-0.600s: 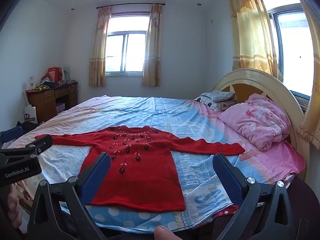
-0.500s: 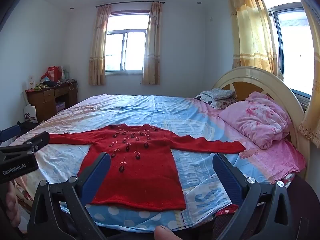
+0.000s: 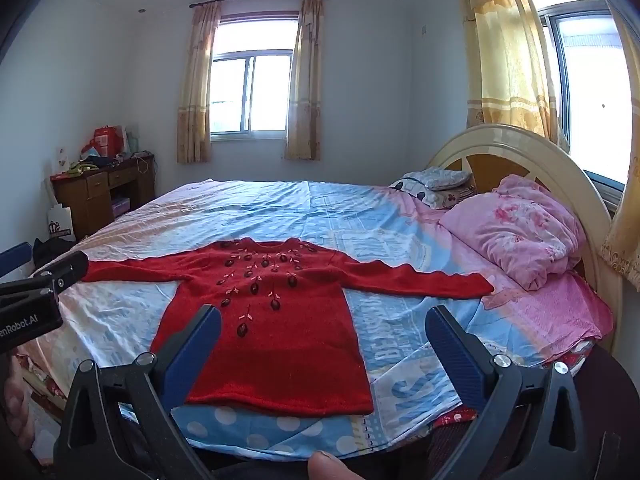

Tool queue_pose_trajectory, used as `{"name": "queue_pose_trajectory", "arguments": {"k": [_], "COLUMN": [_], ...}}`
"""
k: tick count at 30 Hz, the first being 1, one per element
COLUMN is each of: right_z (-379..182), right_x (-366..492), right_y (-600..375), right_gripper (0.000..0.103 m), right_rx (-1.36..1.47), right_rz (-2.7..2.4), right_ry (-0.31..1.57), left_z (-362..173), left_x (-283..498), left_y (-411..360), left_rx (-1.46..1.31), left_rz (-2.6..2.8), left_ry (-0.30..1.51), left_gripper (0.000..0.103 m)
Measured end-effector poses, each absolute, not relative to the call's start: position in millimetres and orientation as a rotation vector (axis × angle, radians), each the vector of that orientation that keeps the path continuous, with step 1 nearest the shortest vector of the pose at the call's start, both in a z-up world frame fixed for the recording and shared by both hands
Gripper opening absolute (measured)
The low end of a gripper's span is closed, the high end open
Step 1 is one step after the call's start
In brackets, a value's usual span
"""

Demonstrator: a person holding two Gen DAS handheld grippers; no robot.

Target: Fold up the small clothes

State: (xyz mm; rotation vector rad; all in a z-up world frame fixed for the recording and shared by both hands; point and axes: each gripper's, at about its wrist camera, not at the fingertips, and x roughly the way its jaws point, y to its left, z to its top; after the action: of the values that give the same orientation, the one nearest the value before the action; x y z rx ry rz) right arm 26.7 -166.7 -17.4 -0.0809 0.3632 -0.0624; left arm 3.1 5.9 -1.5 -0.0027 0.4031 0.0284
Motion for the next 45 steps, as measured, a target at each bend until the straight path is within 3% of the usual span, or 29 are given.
{"name": "queue_pose_trajectory", "arguments": {"k": [45], "right_z": [-29], "right_x": [40], "right_y": [-175], "right_gripper": [0.102], "right_rx": [-0.046], "right_rz": [-0.071], "right_ry": [0.419], "left_z": [-12], "left_x": [9], "left_y": [9], "left_rx": [0.006], "left_rz": [0.047], "left_ry": [0.445], "left_gripper": [0.103]}}
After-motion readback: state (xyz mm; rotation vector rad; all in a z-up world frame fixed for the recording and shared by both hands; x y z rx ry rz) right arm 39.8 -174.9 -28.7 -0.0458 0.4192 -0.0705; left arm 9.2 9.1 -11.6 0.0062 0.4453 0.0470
